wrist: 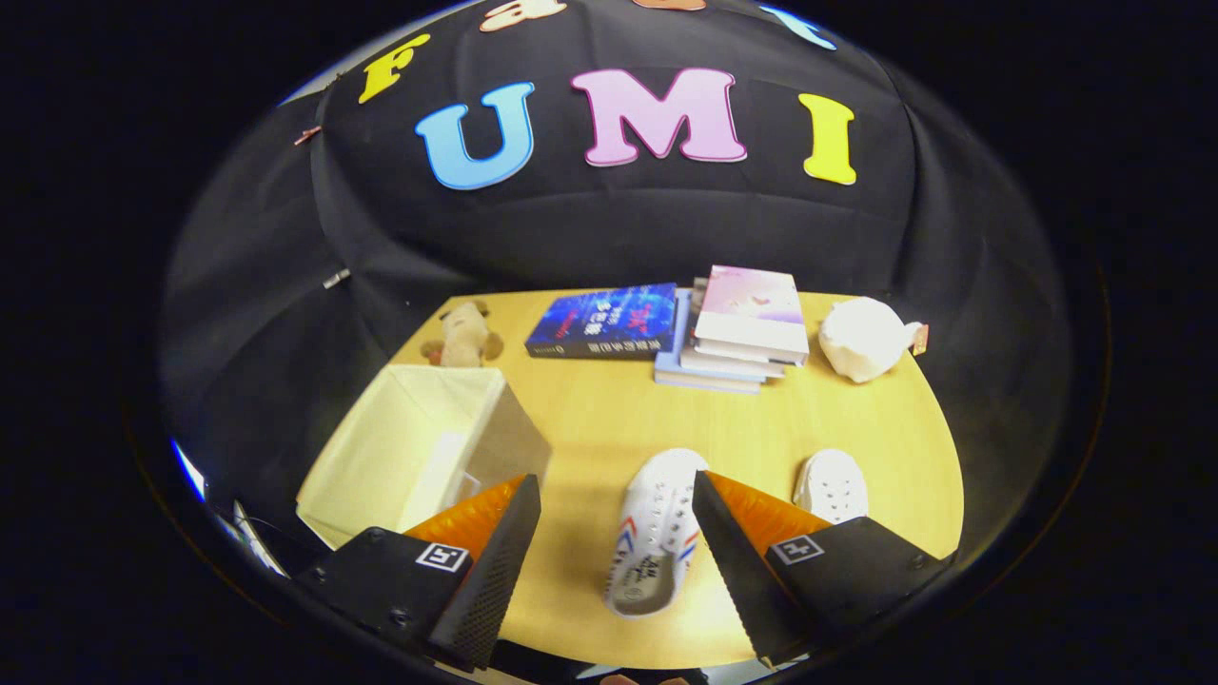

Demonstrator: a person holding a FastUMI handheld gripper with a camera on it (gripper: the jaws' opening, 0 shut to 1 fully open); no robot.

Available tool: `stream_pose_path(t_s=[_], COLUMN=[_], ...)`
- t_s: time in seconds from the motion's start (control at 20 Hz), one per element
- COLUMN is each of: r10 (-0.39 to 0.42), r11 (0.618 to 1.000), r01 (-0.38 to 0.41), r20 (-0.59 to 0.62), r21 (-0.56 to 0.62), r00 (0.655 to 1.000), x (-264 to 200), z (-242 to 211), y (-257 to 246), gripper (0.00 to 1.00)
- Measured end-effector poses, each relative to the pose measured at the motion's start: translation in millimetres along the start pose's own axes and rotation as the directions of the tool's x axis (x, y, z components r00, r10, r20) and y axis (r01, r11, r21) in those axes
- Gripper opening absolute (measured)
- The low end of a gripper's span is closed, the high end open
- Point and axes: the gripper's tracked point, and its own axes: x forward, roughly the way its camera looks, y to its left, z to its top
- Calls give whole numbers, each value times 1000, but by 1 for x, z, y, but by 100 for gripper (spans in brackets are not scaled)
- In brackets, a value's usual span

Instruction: Open the storage box then place both shoes into the box .Put the left shoe in first, then the right shoe, with the right side of both shoes facing outward in a uniform manner.

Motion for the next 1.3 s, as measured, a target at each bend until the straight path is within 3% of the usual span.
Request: stream_pose_path(t_s=[0.35, 0.5, 0.7, 0.75, 0.8, 0.85, 1.15, 1.3], r10=[-11, -24, 17, 20, 33, 56, 149, 153], r11=[1000, 1000, 999, 998, 997, 994, 969, 954], r01=[9, 25, -3, -1, -8, -22, -69, -51], r20=[-188, -242, -306, -321, -332, -335, -341, -334], r21=[-10, 1, 46, 59, 77, 105, 236, 295], r00=[982, 970, 952, 947, 943, 940, 928, 930], x=[41, 60, 84, 89, 93, 94, 94, 95], z=[-92, -115, -134, -138, -140, -139, -139, -140], y=[-45, -61, -64, -64, -63, -59, -46, -46], gripper=[99, 99, 94, 90, 79, 77, 28, 15])
